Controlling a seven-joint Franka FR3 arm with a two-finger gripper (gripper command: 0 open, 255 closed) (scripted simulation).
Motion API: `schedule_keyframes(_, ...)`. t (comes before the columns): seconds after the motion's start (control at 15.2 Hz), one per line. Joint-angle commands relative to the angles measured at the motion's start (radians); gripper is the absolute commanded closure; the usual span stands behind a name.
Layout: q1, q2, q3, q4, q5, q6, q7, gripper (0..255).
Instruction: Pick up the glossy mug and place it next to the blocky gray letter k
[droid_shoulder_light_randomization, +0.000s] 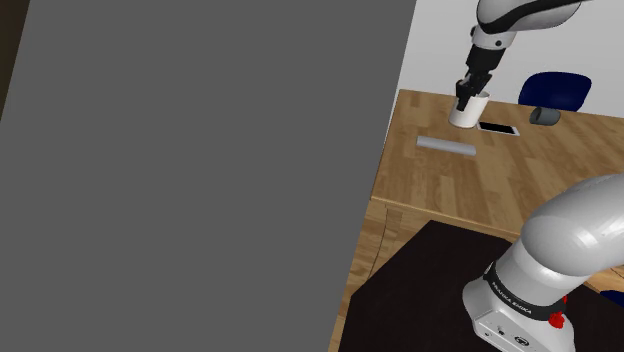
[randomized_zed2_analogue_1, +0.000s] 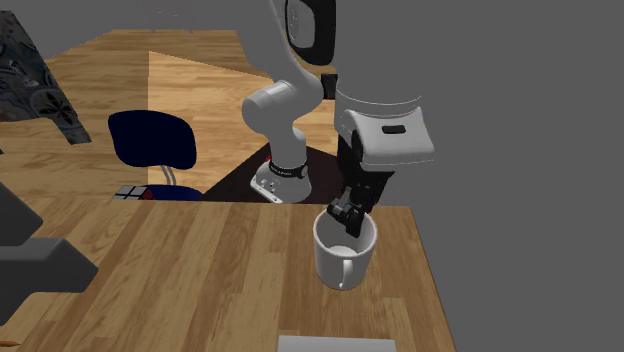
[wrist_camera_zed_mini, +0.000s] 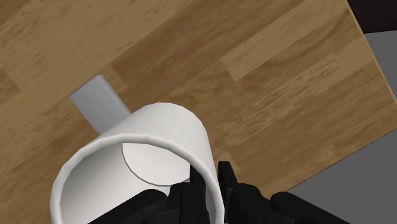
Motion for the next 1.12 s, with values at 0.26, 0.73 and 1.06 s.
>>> schedule_keyframes(0.26,0.003,-0.013,0.013,0.07,0.006,-0.083,-0.002,255)
schedule_keyframes(0.73,0.008,-0.014,0.025,0.163,0.016,-0.177,-0.007,255)
schedule_keyframes(1.06,0.011,-0.008,0.032,0.234,0.023,-0.242,-0.012,255)
